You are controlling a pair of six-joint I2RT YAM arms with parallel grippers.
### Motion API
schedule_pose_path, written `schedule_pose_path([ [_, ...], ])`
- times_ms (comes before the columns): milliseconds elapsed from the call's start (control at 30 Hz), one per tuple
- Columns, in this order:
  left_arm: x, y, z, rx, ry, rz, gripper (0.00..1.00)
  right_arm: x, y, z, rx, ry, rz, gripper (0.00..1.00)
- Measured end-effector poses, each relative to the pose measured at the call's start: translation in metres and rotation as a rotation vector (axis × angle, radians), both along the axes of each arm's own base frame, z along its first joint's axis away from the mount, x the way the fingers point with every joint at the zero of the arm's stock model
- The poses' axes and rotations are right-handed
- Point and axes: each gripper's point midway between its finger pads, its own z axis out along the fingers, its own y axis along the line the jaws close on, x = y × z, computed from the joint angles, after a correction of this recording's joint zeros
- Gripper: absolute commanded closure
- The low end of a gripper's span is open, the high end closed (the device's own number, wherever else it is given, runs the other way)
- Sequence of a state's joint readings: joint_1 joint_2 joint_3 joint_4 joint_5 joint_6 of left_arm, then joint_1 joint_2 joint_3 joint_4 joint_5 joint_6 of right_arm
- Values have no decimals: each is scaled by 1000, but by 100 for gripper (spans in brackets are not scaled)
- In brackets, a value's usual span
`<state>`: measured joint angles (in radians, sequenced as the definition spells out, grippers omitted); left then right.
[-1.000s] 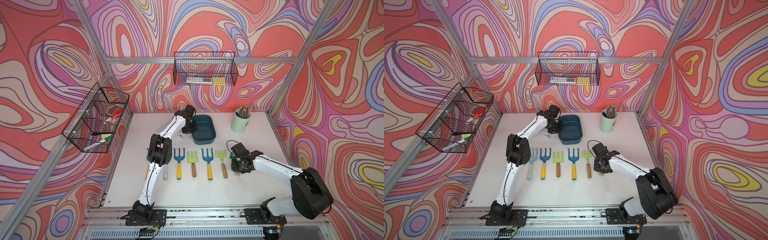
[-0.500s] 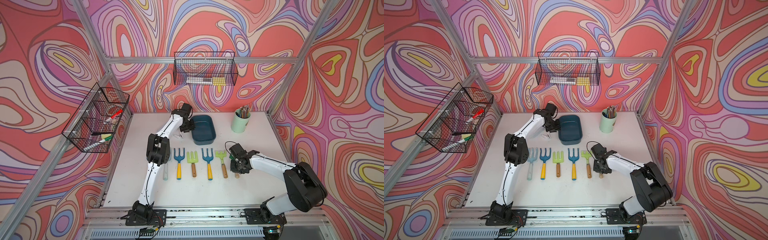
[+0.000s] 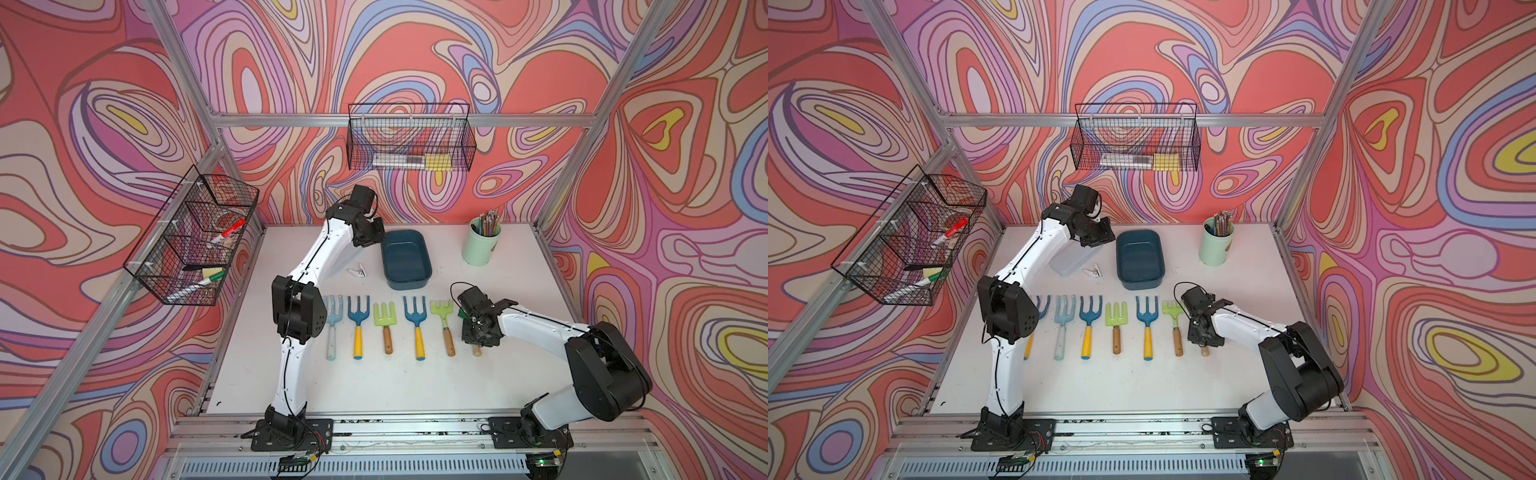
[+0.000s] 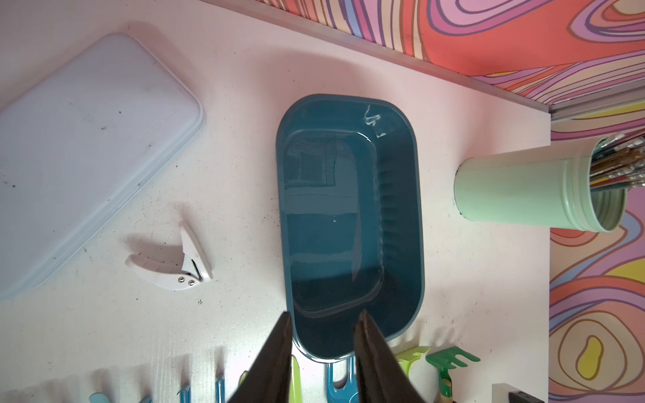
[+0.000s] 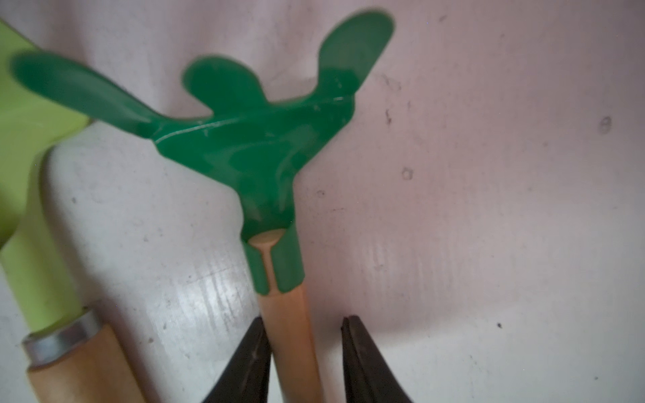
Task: Take the hand rake out of the storage box
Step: Place the storage box at the center of the board, then reset both arms
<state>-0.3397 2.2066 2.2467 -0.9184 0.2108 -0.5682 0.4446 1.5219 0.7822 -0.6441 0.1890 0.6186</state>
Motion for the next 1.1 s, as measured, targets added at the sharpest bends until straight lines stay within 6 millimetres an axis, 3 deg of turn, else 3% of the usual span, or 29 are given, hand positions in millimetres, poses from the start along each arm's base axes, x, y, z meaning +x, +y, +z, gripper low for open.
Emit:
schedule_pose_path([
  [133,-2,1,-6,8,16,-5,66,2,-1,0,-10,-2,2,65],
  [333,-7,3,-14,24,31,-18,66,3,0,3,-4,-12,15,50],
  [500,-16,7,-20,43,49,-29,65,12,5,24,23,-66,29,42],
  [567,-21,7,-14,53,37,-43,59,20,10,37,42,-100,33,36],
  [633,-26,9,-2,73,7,-56,40,29,15,54,67,-143,38,2],
  [667,-30,10,6,84,-11,-65,17,34,18,64,77,-168,50,2],
  [700,-36,10,13,95,-28,-76,7,40,21,76,84,-196,65,2],
  [767,-50,12,25,111,-50,-91,1,53,25,97,87,-253,85,2],
  [967,-91,37,34,197,-92,-96,1,109,18,158,10,-483,130,2],
  [1100,-118,69,18,303,-117,-58,1,140,-8,167,-68,-628,140,2],
])
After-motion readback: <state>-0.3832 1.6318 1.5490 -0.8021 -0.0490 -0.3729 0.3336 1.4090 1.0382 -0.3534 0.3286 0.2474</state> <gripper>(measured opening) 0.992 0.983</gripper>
